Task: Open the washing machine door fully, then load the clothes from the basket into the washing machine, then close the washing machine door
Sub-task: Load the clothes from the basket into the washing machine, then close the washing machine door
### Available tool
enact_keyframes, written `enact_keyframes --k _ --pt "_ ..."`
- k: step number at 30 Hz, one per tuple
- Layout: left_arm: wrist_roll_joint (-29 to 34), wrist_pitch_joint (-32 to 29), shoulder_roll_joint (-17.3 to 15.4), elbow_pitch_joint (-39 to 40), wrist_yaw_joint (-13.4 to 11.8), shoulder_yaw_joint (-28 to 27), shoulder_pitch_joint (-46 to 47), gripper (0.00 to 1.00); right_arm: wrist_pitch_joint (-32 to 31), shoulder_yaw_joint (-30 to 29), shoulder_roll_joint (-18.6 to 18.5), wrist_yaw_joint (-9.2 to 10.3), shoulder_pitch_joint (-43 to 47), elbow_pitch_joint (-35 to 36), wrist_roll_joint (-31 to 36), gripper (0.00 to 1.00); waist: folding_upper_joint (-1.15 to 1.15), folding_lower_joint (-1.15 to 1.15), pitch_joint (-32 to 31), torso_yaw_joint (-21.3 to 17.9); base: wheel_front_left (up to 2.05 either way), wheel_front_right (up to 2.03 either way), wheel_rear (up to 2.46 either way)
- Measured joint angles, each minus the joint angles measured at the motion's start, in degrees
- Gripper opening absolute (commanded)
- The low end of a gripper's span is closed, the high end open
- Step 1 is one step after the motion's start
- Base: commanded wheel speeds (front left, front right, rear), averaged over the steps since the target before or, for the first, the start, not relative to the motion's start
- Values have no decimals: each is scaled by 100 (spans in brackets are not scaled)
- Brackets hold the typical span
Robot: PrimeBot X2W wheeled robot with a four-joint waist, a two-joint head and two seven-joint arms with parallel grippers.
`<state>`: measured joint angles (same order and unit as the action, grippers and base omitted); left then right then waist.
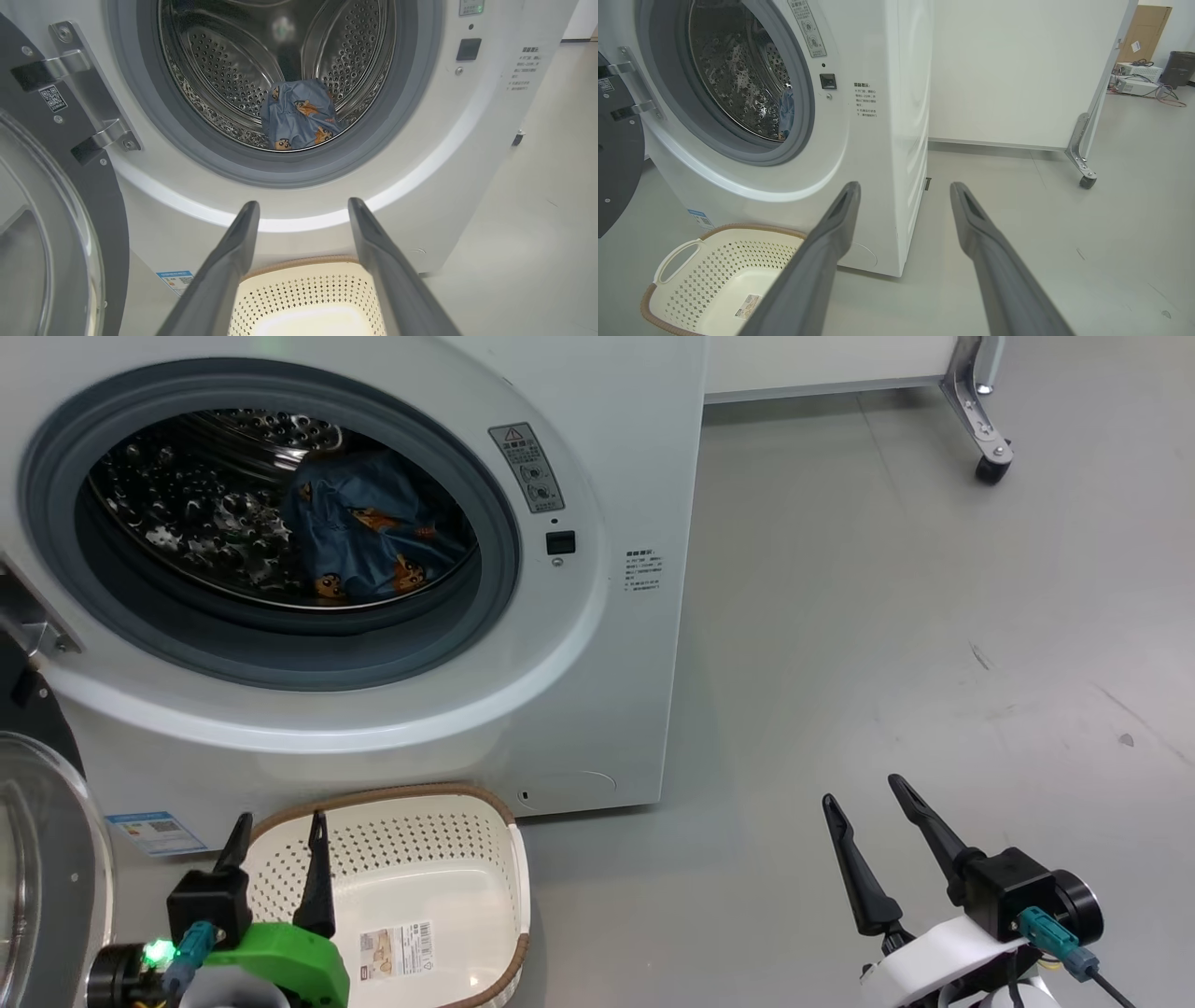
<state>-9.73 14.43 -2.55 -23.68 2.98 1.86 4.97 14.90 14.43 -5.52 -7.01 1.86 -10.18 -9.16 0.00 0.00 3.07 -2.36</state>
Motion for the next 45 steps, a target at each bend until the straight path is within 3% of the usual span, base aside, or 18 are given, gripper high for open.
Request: enact_keyframes --k 12,23,45 --pt "2 0 3 827 -224 10 -864 100 0 -25 -105 0 124 64 0 100 0 0 -212 272 0 0 0" --pt "1 0 2 1411 -393 -86 -1372 100 0 88 -130 0 124 104 0 100 0 0 -236 276 0 0 0" --pt "-89 0 0 1653 -324 -312 -1566 100 0 94 -176 0 121 147 1 100 0 0 -114 96 -37 37 0"
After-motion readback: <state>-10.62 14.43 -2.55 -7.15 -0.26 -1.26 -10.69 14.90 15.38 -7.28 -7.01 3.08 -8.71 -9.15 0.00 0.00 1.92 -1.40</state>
